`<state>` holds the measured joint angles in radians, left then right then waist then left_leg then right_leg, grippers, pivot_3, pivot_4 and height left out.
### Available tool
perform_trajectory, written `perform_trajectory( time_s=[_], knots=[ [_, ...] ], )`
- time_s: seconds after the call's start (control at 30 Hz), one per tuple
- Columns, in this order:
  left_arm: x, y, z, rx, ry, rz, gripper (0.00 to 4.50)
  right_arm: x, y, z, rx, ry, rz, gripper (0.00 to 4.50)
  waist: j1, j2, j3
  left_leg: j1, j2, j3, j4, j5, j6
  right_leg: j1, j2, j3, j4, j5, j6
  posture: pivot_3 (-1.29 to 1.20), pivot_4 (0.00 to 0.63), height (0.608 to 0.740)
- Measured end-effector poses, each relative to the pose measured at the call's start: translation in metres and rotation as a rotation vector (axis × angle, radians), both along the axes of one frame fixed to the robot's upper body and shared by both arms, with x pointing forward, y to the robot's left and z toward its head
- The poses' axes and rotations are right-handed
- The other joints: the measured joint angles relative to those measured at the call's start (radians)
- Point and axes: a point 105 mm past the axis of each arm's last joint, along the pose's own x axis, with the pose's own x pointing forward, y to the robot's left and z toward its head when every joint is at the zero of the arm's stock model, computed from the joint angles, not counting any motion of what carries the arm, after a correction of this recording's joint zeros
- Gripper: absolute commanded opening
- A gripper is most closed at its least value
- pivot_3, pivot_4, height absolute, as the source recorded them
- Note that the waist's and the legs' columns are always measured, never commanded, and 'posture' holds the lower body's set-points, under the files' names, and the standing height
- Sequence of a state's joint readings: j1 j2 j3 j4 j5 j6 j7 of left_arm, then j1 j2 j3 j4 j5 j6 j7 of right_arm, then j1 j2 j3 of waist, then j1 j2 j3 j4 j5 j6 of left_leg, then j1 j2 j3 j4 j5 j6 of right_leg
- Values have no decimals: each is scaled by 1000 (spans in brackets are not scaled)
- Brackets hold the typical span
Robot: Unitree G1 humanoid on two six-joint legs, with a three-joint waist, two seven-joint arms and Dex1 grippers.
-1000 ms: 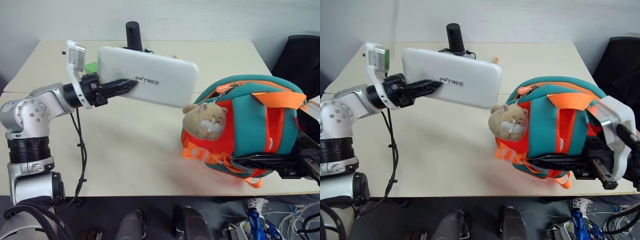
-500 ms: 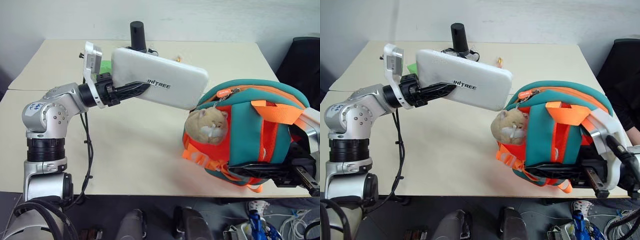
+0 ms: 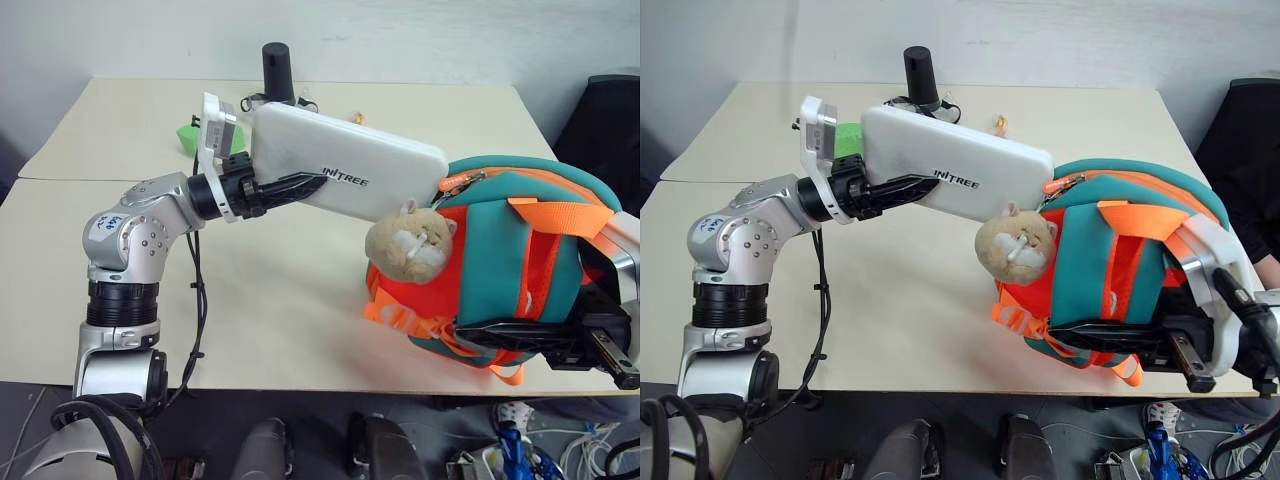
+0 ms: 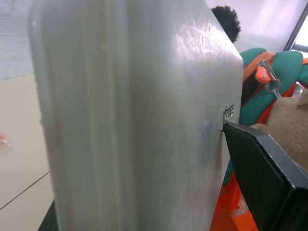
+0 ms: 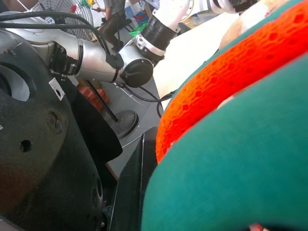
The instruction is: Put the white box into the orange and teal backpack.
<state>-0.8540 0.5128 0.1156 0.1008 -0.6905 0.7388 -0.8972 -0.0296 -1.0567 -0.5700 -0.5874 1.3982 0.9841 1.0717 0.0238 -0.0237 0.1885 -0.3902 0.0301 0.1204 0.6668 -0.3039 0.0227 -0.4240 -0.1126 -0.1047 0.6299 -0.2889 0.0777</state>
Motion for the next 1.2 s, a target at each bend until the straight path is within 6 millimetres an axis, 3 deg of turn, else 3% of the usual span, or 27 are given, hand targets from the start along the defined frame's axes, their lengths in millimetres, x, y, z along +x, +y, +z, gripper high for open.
perform_trajectory(
  time_s=[0.17,0.37,0.57,0.8,1.03,1.13,1.2],
  knots=[
    [1,1,-1,-1,9,1,2958,0,0,0,-1,-4,-3,46,2,0,0,0,-1,0,0,0,0,0,0,0,0,0,0,0,150,740],
    [-9,-21,-10,22,0,-78,2958,3,1,1,-5,-16,-17,46,3,0,0,0,-1,-1,1,0,1,1,0,0,-1,0,1,0,150,740],
    [-8,-45,-29,156,-106,-90,2958,7,5,8,0,-51,-23,46,3,0,0,0,-1,-1,1,0,1,1,0,-1,-1,0,1,0,150,740],
    [-22,-95,-39,149,-109,-219,2958,10,10,9,-4,-55,-10,46,4,0,0,0,-1,-1,1,-1,3,2,0,-1,-2,1,1,0,150,740],
    [-26,-145,-51,130,-73,-200,2958,12,13,6,4,-47,-12,46,9,0,0,0,-1,-2,4,-2,4,4,-1,-2,-3,1,2,0,150,740],
    [-30,-154,-57,157,-63,-215,2958,13,14,5,1,-52,-18,46,8,0,0,0,-1,-2,4,-3,5,6,-1,-2,-4,1,2,0,150,740],
    [-30,-154,-59,169,-58,-218,3673,14,14,4,-2,-53,-23,0,6,0,0,1,-1,-3,5,-3,6,6,-2,-3,-4,1,3,0,150,740]
  ],
)
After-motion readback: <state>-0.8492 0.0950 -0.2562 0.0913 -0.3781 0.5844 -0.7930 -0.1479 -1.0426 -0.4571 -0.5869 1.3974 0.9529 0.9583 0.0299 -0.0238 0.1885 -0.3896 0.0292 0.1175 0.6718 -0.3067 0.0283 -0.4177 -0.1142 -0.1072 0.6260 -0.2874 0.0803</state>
